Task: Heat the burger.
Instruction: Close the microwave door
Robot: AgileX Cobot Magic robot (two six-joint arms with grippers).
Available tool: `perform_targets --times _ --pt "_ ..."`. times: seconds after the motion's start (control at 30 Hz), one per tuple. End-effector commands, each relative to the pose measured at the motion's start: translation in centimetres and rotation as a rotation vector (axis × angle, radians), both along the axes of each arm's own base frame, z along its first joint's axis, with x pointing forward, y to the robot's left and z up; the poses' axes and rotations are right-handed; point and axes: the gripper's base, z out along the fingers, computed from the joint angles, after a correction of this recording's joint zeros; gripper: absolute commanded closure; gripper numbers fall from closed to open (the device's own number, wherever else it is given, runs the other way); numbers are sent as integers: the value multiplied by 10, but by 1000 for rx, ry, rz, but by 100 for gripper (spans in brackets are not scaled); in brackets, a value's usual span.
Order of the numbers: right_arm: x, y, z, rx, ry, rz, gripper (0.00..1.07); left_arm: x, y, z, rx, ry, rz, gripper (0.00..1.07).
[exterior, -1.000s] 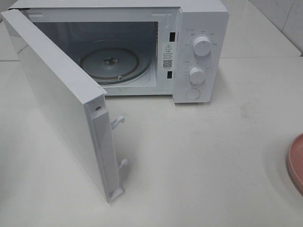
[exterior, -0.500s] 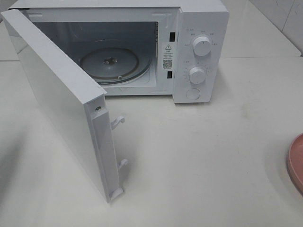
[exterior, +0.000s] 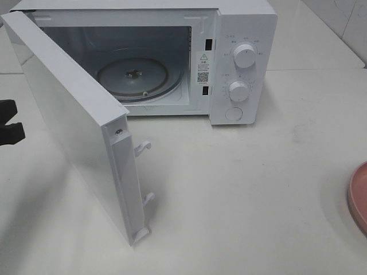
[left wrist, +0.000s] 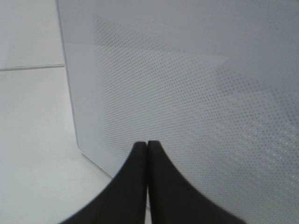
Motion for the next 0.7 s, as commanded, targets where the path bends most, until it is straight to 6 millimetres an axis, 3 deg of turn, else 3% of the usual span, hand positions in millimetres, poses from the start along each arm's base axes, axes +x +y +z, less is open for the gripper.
perform_targets --times 0.03,0.47,0.7 --pt "-3 -1 0 -1 -37 0 32 4 -5 1 -31 -24 10 107" --pt "-3 -1 0 -1 -37 0 32 14 -39 -1 -24 -32 -70 107" --pt "-3 -1 0 -1 -37 0 32 21 -68 -2 -21 -30 -112 107"
